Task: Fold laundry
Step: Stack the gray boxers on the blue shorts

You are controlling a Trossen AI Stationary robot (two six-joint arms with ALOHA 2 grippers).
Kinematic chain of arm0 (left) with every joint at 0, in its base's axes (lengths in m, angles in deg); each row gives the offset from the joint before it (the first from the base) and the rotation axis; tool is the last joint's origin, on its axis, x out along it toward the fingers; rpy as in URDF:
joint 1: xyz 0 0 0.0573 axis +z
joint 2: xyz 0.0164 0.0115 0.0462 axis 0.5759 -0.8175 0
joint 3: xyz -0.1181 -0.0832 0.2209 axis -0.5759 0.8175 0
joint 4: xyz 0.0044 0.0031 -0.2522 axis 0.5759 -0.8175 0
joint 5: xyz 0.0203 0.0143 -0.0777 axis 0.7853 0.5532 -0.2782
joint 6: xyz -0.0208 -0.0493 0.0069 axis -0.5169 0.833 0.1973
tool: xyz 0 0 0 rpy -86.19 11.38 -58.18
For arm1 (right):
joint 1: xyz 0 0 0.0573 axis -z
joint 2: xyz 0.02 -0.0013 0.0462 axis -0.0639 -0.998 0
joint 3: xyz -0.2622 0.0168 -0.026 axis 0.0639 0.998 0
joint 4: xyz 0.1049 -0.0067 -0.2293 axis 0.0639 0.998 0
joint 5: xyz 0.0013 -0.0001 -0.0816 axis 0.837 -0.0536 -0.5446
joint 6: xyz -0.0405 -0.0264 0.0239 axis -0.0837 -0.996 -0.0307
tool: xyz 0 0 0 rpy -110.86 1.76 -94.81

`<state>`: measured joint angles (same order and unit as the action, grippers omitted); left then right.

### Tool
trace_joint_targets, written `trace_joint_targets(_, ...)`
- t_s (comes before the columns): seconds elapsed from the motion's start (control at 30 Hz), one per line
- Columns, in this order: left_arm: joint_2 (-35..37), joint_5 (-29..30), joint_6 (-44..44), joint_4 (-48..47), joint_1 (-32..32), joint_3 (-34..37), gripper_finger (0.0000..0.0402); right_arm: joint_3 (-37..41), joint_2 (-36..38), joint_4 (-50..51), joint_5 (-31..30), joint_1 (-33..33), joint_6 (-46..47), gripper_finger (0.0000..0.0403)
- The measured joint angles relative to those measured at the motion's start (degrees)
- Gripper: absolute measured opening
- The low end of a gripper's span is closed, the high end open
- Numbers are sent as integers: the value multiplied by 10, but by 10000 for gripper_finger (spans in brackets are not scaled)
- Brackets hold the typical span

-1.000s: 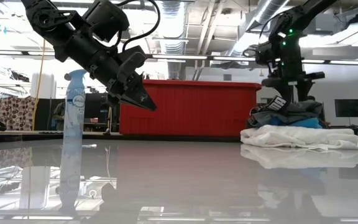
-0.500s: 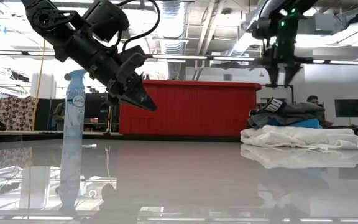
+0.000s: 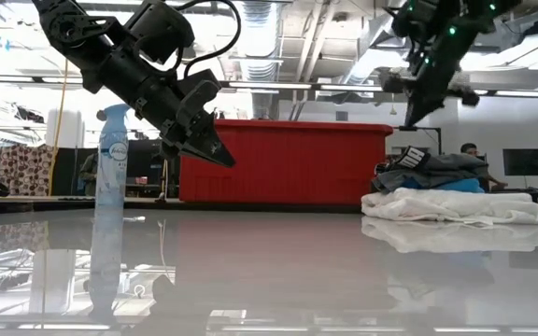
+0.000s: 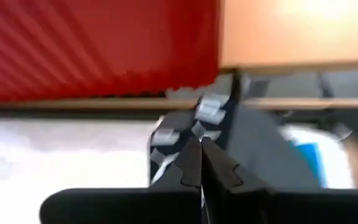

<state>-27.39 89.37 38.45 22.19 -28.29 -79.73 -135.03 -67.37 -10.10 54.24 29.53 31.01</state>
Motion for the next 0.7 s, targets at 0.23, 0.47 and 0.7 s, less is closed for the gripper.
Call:
trace_joint_targets(0.23, 0, 0, 0, 0, 0, 0, 0, 102, -30, -109, -32, -48, 49, 12)
trace_joint_targets(0.47, 0, 0, 0, -1, 0, 0, 0, 128, -116, -132, -19, -55, 60, 20)
trace_joint_targets(0.7, 0, 1, 0, -1, 0, 0, 0, 117, -177, -166, 31, -54, 15, 34)
